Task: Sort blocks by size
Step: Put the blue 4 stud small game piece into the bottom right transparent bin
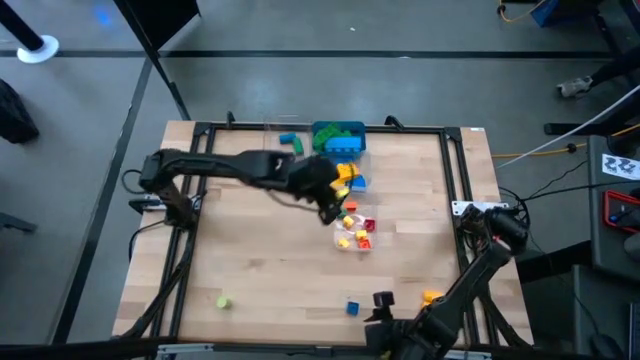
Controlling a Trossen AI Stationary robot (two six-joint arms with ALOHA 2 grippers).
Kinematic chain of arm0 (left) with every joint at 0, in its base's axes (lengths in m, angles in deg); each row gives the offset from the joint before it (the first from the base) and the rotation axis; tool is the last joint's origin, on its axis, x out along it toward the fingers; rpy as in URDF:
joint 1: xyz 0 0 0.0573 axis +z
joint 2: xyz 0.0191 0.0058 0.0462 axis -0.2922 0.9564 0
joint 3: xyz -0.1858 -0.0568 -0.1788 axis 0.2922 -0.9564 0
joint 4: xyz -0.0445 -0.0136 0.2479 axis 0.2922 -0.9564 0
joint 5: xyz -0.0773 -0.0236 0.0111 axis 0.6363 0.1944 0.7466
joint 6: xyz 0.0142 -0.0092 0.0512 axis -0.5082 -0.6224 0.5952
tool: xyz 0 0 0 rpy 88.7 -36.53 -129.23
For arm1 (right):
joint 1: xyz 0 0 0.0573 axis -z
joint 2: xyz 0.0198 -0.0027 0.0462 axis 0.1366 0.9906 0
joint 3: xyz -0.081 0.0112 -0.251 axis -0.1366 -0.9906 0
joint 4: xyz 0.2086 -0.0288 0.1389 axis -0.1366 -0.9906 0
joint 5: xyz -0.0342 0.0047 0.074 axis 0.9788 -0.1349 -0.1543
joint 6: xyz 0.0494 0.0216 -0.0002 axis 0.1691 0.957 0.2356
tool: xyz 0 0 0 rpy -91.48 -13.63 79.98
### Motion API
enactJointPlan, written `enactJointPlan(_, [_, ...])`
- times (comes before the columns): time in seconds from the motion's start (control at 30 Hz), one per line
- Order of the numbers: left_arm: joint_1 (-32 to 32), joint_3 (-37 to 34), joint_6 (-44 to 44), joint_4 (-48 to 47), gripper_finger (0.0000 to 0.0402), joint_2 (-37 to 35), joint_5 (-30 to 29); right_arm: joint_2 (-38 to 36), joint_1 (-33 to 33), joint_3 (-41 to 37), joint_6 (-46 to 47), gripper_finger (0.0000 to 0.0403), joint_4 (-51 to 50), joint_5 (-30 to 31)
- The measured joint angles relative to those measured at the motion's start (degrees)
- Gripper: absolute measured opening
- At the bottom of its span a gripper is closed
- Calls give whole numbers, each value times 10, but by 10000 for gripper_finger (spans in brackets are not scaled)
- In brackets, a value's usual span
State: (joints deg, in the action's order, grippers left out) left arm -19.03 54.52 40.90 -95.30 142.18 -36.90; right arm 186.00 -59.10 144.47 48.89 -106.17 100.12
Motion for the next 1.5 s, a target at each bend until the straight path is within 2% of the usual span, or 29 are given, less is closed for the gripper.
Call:
enactJointPlan(0.23, [-123, 0, -70, -88, 68, -49, -130, 44, 35, 0, 4, 190, 27, -3])
enactJointPlan(0.43, [-222, 0, -132, -127, 66, -59, -170, 64, 69, 0, 4, 190, 24, -14])
enactJointPlan(0.73, [-344, 0, -211, -133, 66, -58, -233, 85, 106, 0, 5, 190, 11, -79])
enactJointPlan(0.9, [-389, 0, -264, -142, 66, -58, -253, 97, 115, 1, 5, 190, -1, -91])
enactJointPlan(1.0, [-411, 0, -289, -142, 66, -58, -255, 108, 116, 0, 5, 190, -2, -119])
enactJointPlan(1.2, [-447, 0, -332, -139, 66, -58, -260, 113, 115, 1, 5, 188, -5, -115])
enactJointPlan(1.4, [-483, 0, -366, -140, 66, -55, -266, 111, 118, 4, -12, 144, -9, -117])
enactJointPlan(1.5, [-502, 0, -384, -140, 66, -44, -266, 113, 123, 33, -38, 142, -57, -118])
